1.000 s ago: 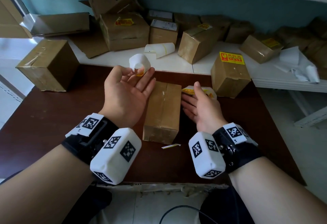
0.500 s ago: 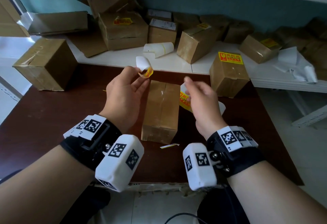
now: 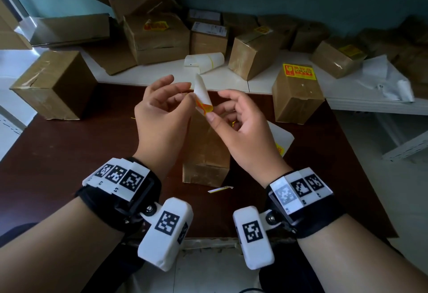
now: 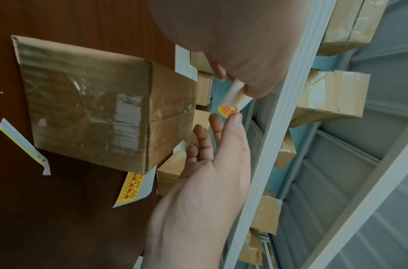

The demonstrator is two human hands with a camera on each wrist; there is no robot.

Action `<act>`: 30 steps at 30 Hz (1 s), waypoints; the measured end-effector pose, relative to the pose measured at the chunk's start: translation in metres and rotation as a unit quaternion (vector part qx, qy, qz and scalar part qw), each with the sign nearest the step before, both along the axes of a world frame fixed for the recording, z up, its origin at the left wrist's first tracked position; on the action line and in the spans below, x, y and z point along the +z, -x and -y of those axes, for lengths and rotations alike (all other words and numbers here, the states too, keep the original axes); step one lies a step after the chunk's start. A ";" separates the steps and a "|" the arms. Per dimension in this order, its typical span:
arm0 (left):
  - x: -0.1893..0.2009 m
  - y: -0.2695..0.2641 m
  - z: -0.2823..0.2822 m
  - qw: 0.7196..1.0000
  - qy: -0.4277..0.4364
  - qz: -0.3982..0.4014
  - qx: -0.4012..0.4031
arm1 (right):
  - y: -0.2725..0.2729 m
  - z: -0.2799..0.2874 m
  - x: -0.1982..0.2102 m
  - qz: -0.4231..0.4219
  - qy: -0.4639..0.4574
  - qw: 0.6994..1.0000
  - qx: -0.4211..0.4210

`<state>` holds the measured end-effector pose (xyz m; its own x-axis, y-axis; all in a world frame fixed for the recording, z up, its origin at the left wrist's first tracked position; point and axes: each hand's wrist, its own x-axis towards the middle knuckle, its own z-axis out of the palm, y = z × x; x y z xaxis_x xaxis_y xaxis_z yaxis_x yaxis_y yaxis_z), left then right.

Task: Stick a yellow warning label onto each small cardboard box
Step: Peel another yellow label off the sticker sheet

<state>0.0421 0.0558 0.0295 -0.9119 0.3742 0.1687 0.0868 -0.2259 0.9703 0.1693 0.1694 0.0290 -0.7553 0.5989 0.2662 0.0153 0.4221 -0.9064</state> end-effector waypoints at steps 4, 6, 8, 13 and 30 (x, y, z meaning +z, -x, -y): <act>-0.003 0.000 0.001 1.000 -0.004 -0.010 -0.011 | 0.000 -0.003 -0.001 -0.009 -0.013 1.000 -0.025; -0.003 -0.001 0.001 1.000 -0.013 -0.010 -0.018 | 0.000 -0.004 -0.002 0.001 -0.024 0.999 -0.027; -0.004 -0.002 0.001 0.999 -0.029 -0.015 -0.028 | -0.001 -0.002 -0.004 0.007 -0.040 0.999 -0.034; -0.004 -0.004 0.000 0.997 -0.050 -0.034 -0.052 | 0.002 -0.001 -0.007 0.000 -0.056 0.996 -0.063; -0.001 -0.005 0.001 0.993 -0.065 0.054 -0.077 | 0.003 0.002 -0.010 -0.017 -0.035 0.996 -0.076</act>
<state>0.0473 0.0552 0.0289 -0.8609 0.4922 0.1290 -0.0620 -0.3532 0.9335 0.1662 0.1673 0.0189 -0.6463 0.6853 0.3356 0.0538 0.4796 -0.8758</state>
